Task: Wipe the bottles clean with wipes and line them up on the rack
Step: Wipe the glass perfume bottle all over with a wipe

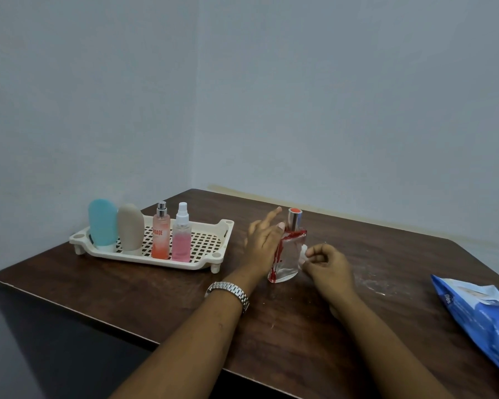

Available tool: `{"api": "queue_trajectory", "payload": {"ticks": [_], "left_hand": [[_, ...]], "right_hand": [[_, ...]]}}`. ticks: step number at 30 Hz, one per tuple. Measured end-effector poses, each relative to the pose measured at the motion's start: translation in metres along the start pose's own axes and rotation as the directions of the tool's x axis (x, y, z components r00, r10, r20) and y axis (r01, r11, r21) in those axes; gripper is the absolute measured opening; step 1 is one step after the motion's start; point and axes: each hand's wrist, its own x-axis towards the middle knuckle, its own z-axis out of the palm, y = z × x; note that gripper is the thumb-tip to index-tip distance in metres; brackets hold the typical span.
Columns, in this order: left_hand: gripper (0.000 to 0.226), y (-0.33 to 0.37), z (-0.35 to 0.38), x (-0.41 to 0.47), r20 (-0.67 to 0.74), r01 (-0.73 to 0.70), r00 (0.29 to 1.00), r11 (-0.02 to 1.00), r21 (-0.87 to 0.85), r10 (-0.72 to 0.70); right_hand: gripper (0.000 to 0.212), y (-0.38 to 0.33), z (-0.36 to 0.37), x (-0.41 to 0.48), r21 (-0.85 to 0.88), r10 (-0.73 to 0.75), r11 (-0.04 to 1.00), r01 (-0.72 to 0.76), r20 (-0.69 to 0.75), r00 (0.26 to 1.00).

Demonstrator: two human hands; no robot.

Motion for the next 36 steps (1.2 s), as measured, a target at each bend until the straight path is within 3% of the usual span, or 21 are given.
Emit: {"api": "queue_trajectory", "payload": {"ticks": [3,6,10,14,19,24,29,33,36], "left_hand": [[0.067,0.0,-0.001,0.0,-0.002,-0.007,1.0,1.0,0.007,0.007],[0.051,0.0,0.0,-0.002,-0.001,-0.026,1.0,1.0,0.009,0.027],[0.068,-0.001,-0.001,-0.001,-0.003,-0.022,1.0,1.0,0.013,0.022],[0.05,0.002,-0.002,-0.004,-0.004,-0.025,1.0,1.0,0.005,0.025],[0.045,0.003,-0.002,-0.005,-0.01,-0.026,1.0,1.0,-0.004,0.026],[0.047,0.003,-0.002,-0.005,-0.001,-0.024,1.0,1.0,-0.013,0.024],[0.056,0.003,-0.001,-0.004,0.004,-0.003,1.0,1.0,-0.015,0.003],[0.059,0.001,-0.001,-0.004,-0.002,0.009,1.0,1.0,-0.02,-0.009],[0.057,0.0,0.0,-0.003,-0.003,0.016,1.0,0.999,-0.028,-0.016]], "right_hand": [[0.013,-0.003,0.002,-0.008,-0.067,0.003,0.998,0.007,0.14,0.99],[0.016,-0.003,0.004,-0.012,-0.151,0.038,0.989,0.01,0.31,0.95],[0.02,-0.003,0.003,-0.012,-0.144,0.012,0.989,0.035,0.313,0.95],[0.022,-0.007,0.005,-0.015,-0.068,-0.041,0.995,0.072,0.383,0.923],[0.024,-0.011,0.007,-0.013,0.076,-0.164,0.986,0.15,0.243,0.956],[0.024,-0.006,0.0,-0.003,0.115,-0.122,0.988,0.104,0.158,0.98],[0.025,0.001,-0.007,0.005,0.104,-0.035,0.994,0.037,-0.023,0.999],[0.052,0.003,-0.008,0.009,0.145,-0.017,0.989,0.0,0.114,0.993],[0.055,0.0,-0.009,0.008,0.171,-0.008,0.984,-0.044,0.294,0.956]]}}
